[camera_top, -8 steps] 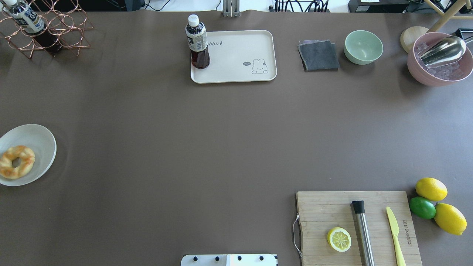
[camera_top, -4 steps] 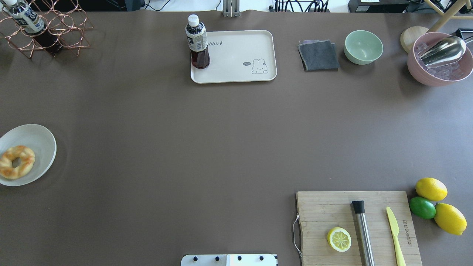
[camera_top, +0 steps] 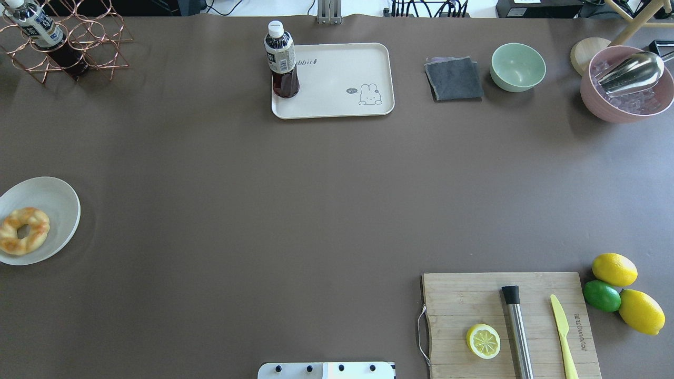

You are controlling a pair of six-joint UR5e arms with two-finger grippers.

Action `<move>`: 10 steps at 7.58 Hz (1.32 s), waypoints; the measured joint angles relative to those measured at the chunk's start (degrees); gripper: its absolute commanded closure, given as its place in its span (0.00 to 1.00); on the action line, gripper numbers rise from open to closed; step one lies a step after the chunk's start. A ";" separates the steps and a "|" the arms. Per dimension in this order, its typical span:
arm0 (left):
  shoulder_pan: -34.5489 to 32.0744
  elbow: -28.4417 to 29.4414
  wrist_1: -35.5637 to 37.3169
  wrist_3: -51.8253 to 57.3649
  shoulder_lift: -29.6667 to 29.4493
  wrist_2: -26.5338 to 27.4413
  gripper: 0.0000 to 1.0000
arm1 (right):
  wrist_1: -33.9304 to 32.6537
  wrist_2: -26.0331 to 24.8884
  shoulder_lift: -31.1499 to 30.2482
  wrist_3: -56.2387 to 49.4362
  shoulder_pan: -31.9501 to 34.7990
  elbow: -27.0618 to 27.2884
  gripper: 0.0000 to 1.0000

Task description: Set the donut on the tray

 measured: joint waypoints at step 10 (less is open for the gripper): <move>0.00 -0.45 0.20 -0.67 -0.09 -0.78 0.02 | 0.04 0.56 -0.17 -0.05 0.00 -0.08 0.00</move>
